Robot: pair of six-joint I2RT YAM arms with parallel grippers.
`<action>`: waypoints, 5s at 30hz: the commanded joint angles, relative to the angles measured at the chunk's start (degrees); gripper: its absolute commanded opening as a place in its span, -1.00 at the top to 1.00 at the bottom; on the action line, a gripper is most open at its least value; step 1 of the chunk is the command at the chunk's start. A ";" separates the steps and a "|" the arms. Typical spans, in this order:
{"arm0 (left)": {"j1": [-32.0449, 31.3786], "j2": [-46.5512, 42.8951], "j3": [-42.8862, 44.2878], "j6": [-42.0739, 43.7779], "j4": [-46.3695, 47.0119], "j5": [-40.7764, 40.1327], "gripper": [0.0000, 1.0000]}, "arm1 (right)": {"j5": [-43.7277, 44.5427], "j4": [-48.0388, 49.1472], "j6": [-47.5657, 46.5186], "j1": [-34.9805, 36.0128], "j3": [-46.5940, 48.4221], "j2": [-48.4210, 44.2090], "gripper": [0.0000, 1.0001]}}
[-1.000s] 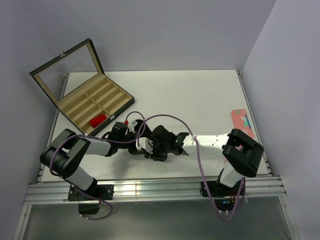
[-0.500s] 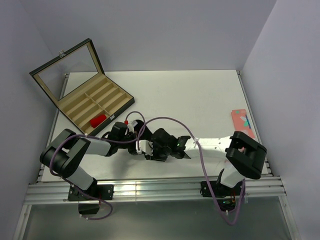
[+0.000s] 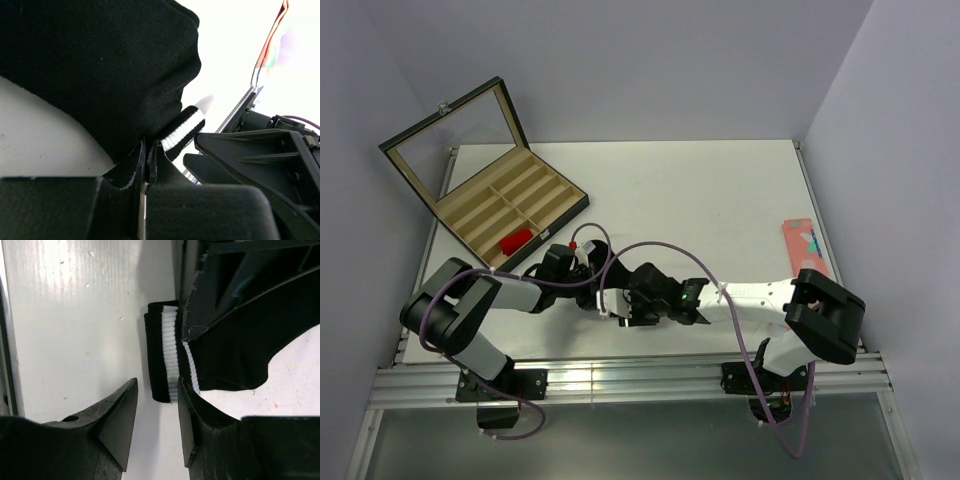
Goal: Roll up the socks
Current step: Roll the sock at the center of the board.
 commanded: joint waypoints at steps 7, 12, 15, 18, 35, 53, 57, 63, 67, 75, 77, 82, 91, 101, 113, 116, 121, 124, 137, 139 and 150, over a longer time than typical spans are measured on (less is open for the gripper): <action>-0.16 1.88 -2.28 3.53 -6.04 -1.19 0.99 | 3.59 1.48 -2.10 2.25 1.57 2.58 0.10; -0.24 2.23 -2.45 3.62 -5.43 -0.93 0.99 | 5.60 2.79 -2.54 2.51 2.36 4.08 0.10; -0.33 2.23 -2.54 3.53 -5.25 -0.84 0.99 | 6.31 4.11 -2.90 2.69 1.92 3.47 0.09; -0.59 2.05 -2.72 3.62 -5.43 -1.10 0.99 | 6.75 4.29 -3.25 2.60 1.66 2.59 0.08; -1.56 1.00 -3.07 3.44 -4.81 -0.40 0.99 | 7.02 3.59 -5.09 3.48 0.86 3.02 0.03; -5.95 1.09 -2.54 1.61 -1.74 1.01 0.99 | 5.88 -2.19 -4.04 3.83 2.36 1.81 0.24; -9.72 1.26 -1.49 -0.77 0.19 -0.31 0.99 | 2.89 -8.09 -2.81 3.66 2.71 -2.06 0.29; -14.92 2.40 -1.31 -7.53 7.05 -6.19 0.99 | -2.12 -16.53 0.09 3.57 2.18 -7.78 0.31; -17.73 2.05 -0.17 -10.00 7.24 -13.66 0.99 | -6.42 -21.00 0.36 3.13 1.92 -8.05 0.31; -19.75 0.64 0.36 -13.78 8.46 -25.27 0.99 | -15.92 -26.47 -1.84 -4.69 5.52 -0.58 0.37; -19.75 1.43 1.15 -13.96 8.02 -25.19 0.99 | -16.01 -25.33 -2.28 -5.74 5.17 0.12 0.36; -19.75 4.86 2.38 -13.87 7.50 -22.99 0.99 | -13.91 -21.12 -1.85 -6.80 2.98 -1.18 0.19; -19.75 6.62 3.35 -14.13 4.59 -21.67 0.99 | -7.76 -18.22 0.09 -6.54 1.31 -6.90 0.01; -19.75 6.09 2.73 -15.63 4.50 -20.35 0.99 | -3.53 -16.27 0.09 -4.87 -1.68 -7.26 -0.04; -19.75 6.18 1.33 -17.74 8.54 -19.12 0.99 | -3.09 -14.16 0.53 -4.43 -2.48 -4.62 -0.01; -19.75 6.27 0.27 -18.70 10.47 -18.77 0.99 | -4.66 -13.81 1.06 -5.39 -1.17 -3.74 0.13; -19.75 5.83 -2.62 -19.41 15.40 -18.86 0.99 | -13.26 -19.07 0.00 -10.66 3.67 0.03 0.40; -19.75 6.01 -3.15 -18.88 16.63 -18.95 0.99 | -18.27 -24.07 -1.22 -13.65 7.62 3.19 0.63; -19.84 -3.04 -10.62 -11.77 24.01 -29.40 0.49 | -31.30 -41.76 -5.01 -19.98 20.46 16.55 0.73; -19.84 -5.06 -11.59 -9.75 23.32 -31.24 0.38 | -31.83 -42.81 -5.01 -20.51 21.34 18.58 0.72; -20.98 -17.54 -14.58 4.29 21.20 -36.52 0.21 | -31.74 -47.03 -2.90 -20.78 26.26 27.01 0.70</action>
